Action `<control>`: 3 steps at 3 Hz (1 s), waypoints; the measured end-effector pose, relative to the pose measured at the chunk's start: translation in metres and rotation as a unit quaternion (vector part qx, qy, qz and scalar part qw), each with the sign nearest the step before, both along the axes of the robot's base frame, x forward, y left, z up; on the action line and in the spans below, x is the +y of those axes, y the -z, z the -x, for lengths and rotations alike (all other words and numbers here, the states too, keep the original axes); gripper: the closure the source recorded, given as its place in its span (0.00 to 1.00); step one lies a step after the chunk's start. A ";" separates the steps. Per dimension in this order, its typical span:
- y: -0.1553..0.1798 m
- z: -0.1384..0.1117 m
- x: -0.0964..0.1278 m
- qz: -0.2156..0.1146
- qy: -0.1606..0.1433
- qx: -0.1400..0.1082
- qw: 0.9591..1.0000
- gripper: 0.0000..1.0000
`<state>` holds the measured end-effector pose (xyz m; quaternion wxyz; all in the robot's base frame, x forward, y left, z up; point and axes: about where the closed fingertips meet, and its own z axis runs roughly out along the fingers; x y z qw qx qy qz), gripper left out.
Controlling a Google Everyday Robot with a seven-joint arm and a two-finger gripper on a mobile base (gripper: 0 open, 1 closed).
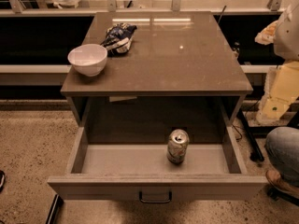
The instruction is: Pick 7up can from top drawer and place on counter
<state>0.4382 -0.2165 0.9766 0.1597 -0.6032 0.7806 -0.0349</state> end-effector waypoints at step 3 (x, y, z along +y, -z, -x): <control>0.056 -0.010 -0.014 -0.123 -0.018 -0.033 0.992 0.00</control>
Offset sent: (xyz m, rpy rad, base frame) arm 0.0239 -0.0162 -0.0424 0.3721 -0.0854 0.0390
